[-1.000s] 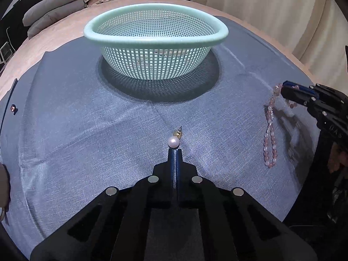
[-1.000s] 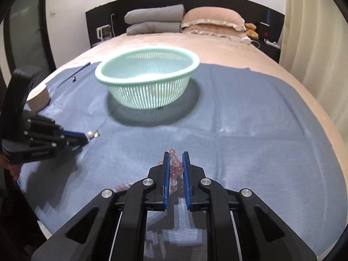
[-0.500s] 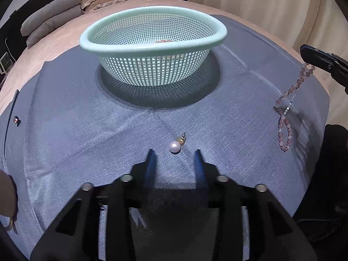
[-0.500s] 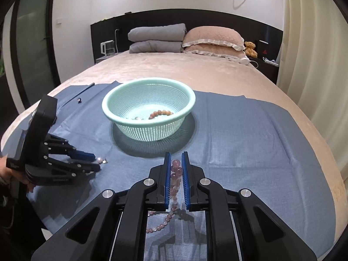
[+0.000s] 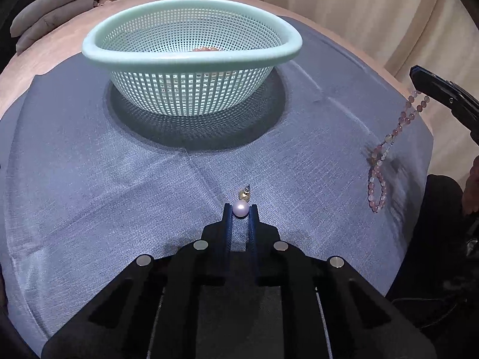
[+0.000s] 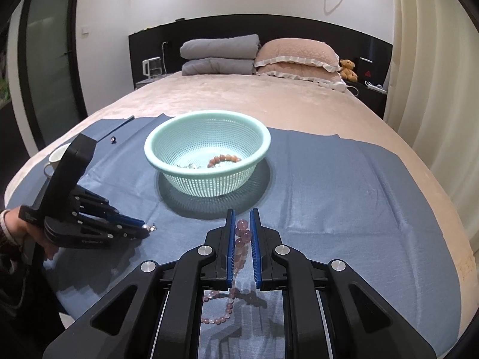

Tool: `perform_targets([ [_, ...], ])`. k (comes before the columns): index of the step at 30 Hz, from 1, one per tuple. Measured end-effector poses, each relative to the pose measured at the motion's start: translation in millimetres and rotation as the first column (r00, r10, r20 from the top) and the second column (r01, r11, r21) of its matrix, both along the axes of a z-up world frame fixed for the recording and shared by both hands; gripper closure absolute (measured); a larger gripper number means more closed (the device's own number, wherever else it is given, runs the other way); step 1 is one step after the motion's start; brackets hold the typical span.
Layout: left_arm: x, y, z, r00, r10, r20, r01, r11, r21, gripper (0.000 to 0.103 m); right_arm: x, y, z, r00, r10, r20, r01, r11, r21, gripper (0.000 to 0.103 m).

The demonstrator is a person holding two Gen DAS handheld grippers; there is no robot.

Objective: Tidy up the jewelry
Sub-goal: 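Lift the pink bracelet with the right gripper while the left grasps the pearl earring, then carry the pearl earring and pink bracelet over the basket and lower them in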

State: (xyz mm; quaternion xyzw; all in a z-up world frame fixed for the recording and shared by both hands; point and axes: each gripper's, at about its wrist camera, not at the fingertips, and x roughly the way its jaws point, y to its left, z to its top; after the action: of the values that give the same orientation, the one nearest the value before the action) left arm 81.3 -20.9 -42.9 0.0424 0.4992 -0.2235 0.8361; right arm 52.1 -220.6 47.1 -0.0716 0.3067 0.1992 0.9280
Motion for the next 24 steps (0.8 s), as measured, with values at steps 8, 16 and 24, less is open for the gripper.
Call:
perform_targets([
  [8, -4.8, 0.4, 15.5, 1.0, -0.008, 0.025, 0.008, 1.0, 0.001, 0.092, -2.0, -2.8, 16.9, 0.999, 0.012, 0.038, -0.012, 1.0, -0.001, 0.094],
  [16, -8.6, 9.8, 60.2, 0.994, -0.02, 0.112, 0.014, 0.999, 0.05, 0.092, 9.0, 4.5, 67.8, 0.985, 0.063, 0.16, -0.067, 0.998, 0.018, 0.094],
  [24, 3.5, 12.8, 106.3, 0.98, -0.029, 0.195, 0.009, 0.995, 0.102, 0.092, 45.3, 35.3, 115.6, 0.953, 0.143, 0.268, -0.146, 0.989, -0.009, 0.094],
])
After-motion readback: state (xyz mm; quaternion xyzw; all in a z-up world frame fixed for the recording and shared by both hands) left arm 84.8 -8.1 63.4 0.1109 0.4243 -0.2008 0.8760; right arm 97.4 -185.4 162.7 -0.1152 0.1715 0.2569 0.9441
